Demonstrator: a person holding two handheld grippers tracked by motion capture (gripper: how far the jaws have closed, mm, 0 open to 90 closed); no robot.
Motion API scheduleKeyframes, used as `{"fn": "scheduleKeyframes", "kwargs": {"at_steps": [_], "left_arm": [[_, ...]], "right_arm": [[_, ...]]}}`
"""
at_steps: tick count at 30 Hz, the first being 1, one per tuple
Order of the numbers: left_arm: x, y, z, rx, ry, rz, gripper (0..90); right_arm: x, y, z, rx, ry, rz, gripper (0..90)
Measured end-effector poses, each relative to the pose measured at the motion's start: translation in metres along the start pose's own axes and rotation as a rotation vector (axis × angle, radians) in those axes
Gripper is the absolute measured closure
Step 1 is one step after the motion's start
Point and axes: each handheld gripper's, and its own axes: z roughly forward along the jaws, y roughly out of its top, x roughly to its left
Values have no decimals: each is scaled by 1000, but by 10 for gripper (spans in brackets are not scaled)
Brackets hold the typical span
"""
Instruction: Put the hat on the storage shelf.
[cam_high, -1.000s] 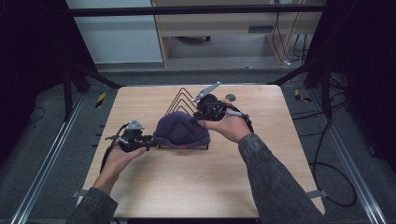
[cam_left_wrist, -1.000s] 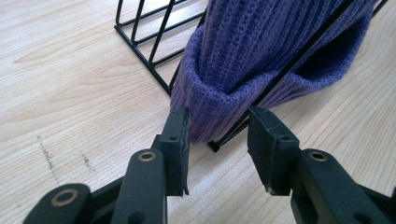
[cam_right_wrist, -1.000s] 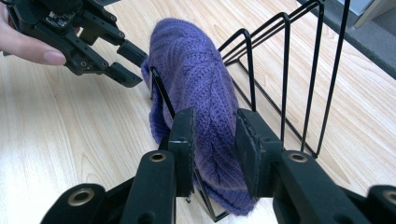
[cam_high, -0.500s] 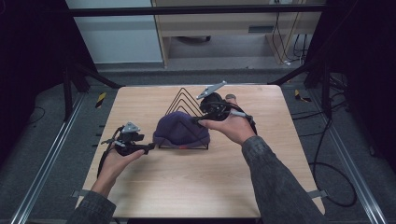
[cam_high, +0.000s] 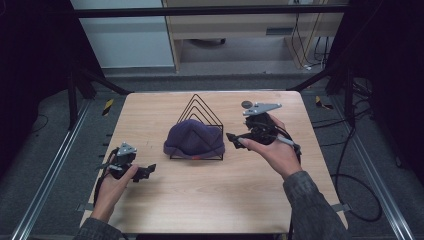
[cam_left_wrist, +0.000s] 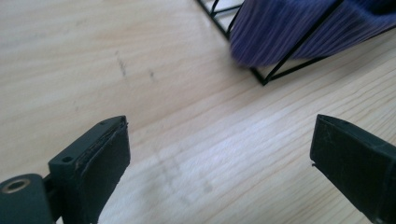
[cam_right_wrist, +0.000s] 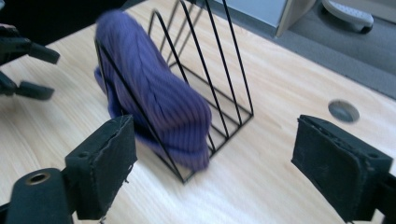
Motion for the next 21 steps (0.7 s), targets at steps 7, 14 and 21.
{"fn": "scheduleKeyframes", "kwargs": {"at_steps": [7, 14, 21], "left_arm": [[5, -12, -4, 20, 9, -13, 55], [-5, -22, 4, 114, 39, 63, 55], [-11, -27, 14, 150, 6, 75, 32]], "right_arm": [[-13, -35, -9, 6, -12, 34, 100], [-29, -98, 2, 55, -5, 109, 97], [-40, -138, 13, 84, 6, 175, 98]]}}
